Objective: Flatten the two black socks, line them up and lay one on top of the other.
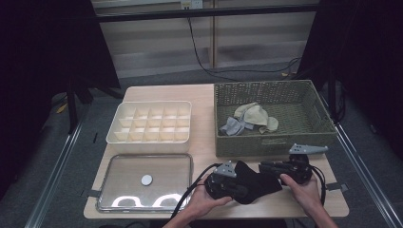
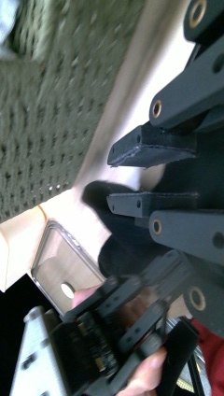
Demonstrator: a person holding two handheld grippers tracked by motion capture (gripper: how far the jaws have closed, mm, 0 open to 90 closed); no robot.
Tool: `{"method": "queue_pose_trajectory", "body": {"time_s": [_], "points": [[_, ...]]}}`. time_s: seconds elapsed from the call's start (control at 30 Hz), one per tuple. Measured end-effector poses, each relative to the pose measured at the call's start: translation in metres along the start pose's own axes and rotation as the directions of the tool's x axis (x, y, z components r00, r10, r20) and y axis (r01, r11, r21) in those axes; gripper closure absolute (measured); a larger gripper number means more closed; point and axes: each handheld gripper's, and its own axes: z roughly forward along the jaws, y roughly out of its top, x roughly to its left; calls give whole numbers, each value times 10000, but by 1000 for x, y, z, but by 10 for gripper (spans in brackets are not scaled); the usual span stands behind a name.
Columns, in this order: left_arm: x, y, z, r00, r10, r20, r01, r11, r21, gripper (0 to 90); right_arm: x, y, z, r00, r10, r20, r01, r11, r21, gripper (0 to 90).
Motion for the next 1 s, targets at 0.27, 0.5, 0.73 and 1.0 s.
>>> {"method": "queue_pose_trajectory", "body": {"time_s": [0.27,0.5,0.73,1.0], "points": [[-6,2,12,9994,332,132,-336,9991,268,695,-4,-19,-20,9996,156,247,-159,9998,122,725],[-3,-4,19,9994,195,-275,-181,9985,520,702,-2,-22,-14,9998,-116,159,108,9988,470,678],[-1,-4,19,9980,345,-528,-314,9978,581,867,2,-23,-9,9991,-403,114,394,9970,664,646],[0,0,9,9997,19,-235,-21,10000,-71,881,3,-24,1,9983,-570,121,552,9920,1139,751]]}}
